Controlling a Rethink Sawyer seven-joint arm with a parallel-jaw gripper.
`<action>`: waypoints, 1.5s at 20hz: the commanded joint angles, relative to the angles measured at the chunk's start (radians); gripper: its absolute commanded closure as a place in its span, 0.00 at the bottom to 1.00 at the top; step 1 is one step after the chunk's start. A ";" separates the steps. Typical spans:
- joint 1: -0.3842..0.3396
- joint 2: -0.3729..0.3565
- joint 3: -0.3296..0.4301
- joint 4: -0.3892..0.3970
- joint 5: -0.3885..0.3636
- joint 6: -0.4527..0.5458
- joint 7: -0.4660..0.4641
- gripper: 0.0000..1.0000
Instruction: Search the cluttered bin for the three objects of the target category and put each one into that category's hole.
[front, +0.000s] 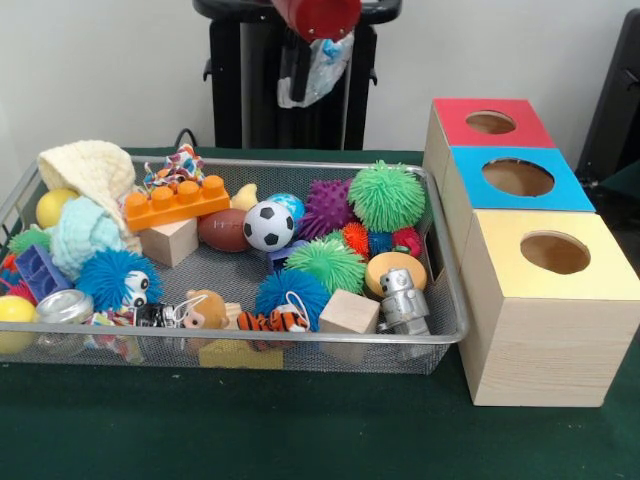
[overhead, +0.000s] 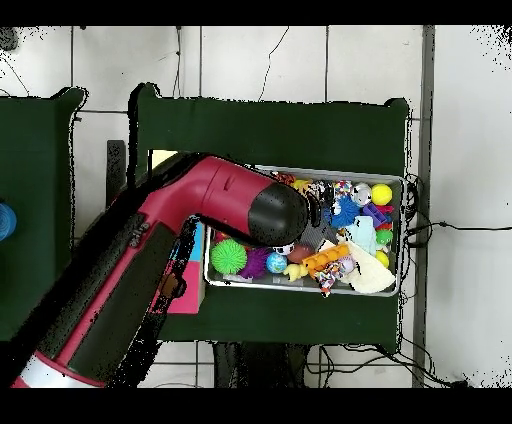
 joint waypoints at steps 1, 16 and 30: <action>0.042 0.091 0.025 0.101 0.125 0.007 0.496 1.00; 0.154 0.129 0.022 0.132 0.246 -0.055 1.037 1.00; 0.304 0.135 -0.025 0.150 0.249 -0.076 1.347 1.00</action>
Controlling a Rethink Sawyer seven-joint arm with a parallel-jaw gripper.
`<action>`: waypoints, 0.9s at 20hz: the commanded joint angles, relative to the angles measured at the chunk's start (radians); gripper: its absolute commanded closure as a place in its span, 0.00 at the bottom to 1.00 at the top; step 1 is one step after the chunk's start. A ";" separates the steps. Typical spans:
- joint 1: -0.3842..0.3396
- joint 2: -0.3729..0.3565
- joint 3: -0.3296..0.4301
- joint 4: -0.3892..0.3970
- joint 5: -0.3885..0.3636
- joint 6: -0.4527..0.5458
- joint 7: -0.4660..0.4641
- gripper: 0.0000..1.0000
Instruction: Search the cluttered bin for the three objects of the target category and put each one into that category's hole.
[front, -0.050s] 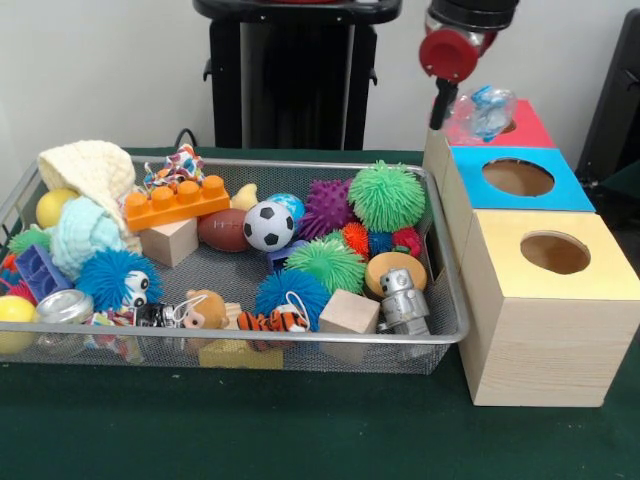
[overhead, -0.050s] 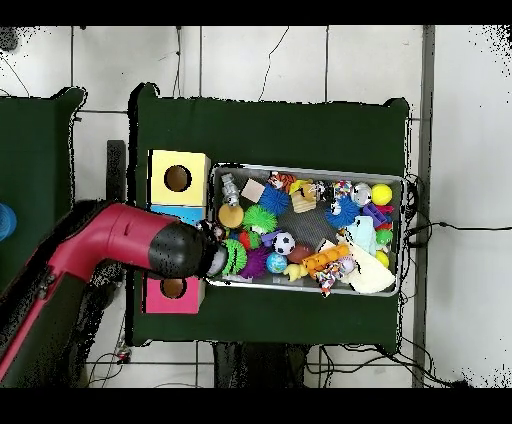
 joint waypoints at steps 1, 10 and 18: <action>0.026 0.036 0.016 0.069 0.047 -0.072 0.414 1.00; 0.024 0.052 0.073 0.103 0.094 0.025 0.375 1.00; 0.017 0.094 0.095 0.094 0.134 0.120 0.332 1.00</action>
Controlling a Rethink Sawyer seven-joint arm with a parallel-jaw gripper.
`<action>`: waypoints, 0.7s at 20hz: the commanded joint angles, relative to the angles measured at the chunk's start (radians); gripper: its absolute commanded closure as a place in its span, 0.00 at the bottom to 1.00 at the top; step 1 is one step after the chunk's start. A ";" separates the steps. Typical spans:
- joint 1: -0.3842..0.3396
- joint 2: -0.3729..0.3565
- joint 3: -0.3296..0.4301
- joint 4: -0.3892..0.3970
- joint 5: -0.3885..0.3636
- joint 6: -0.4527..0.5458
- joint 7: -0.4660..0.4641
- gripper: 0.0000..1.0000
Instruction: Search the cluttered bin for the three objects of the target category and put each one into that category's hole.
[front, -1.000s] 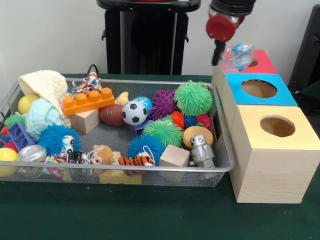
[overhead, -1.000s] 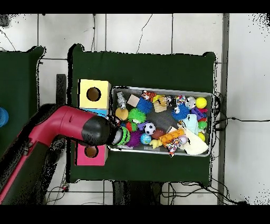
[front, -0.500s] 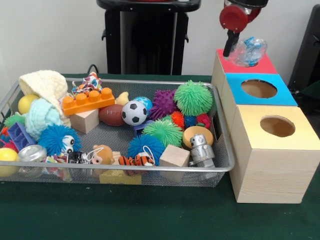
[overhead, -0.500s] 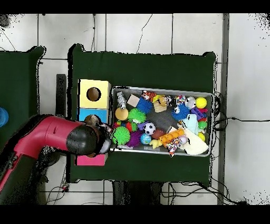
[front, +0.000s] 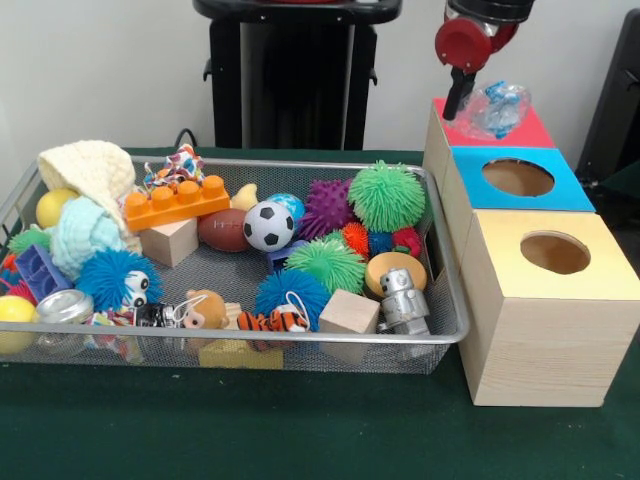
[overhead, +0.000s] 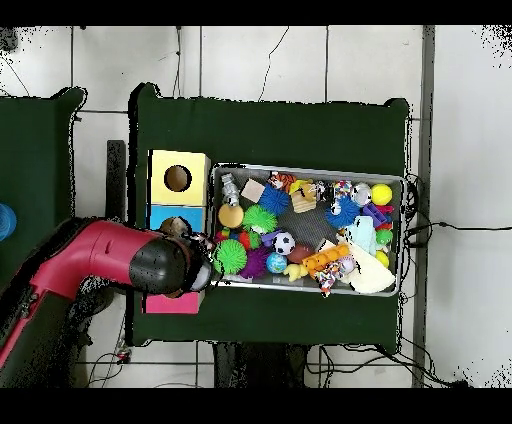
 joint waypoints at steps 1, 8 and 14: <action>-0.034 0.077 0.112 0.056 0.104 0.101 0.236 1.00; -0.020 0.113 0.092 0.031 0.111 0.119 0.277 1.00; 0.002 0.167 0.057 0.020 0.107 0.157 0.299 1.00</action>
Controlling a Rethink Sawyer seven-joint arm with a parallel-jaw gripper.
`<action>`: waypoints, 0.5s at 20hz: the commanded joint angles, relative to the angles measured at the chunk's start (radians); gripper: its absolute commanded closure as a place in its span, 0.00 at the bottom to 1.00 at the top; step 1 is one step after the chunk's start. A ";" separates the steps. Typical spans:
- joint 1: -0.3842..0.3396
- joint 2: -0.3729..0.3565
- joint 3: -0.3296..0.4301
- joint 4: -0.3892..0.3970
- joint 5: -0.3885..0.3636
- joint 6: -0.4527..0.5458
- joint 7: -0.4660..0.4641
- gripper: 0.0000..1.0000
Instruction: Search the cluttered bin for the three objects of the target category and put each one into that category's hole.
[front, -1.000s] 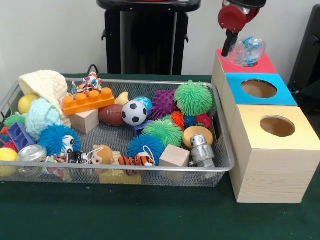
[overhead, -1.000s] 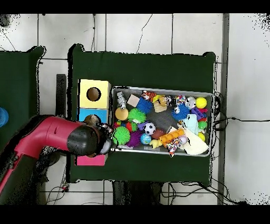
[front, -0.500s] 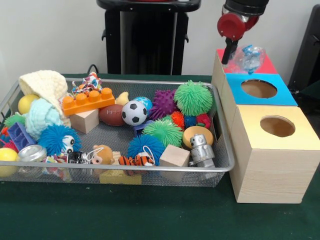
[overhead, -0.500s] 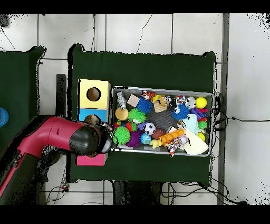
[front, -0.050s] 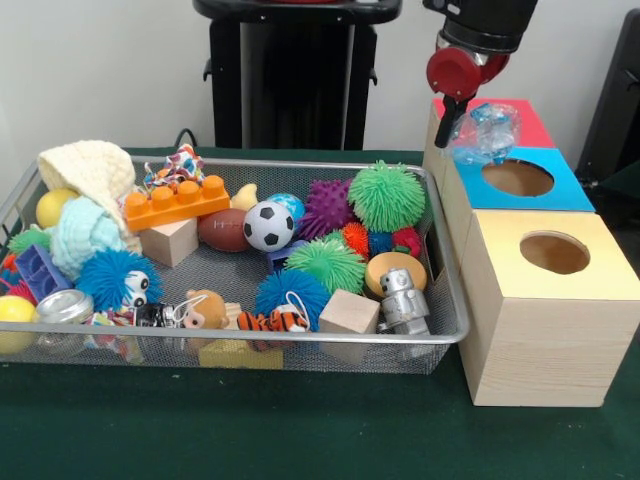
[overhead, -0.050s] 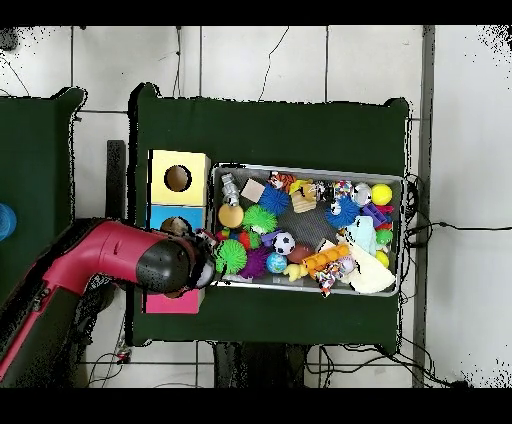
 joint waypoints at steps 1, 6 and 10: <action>0.008 0.122 0.055 0.023 0.057 0.097 0.301 1.00; 0.036 0.151 0.024 0.027 0.075 0.107 0.347 1.00; 0.046 0.166 -0.003 0.015 0.068 0.078 0.391 1.00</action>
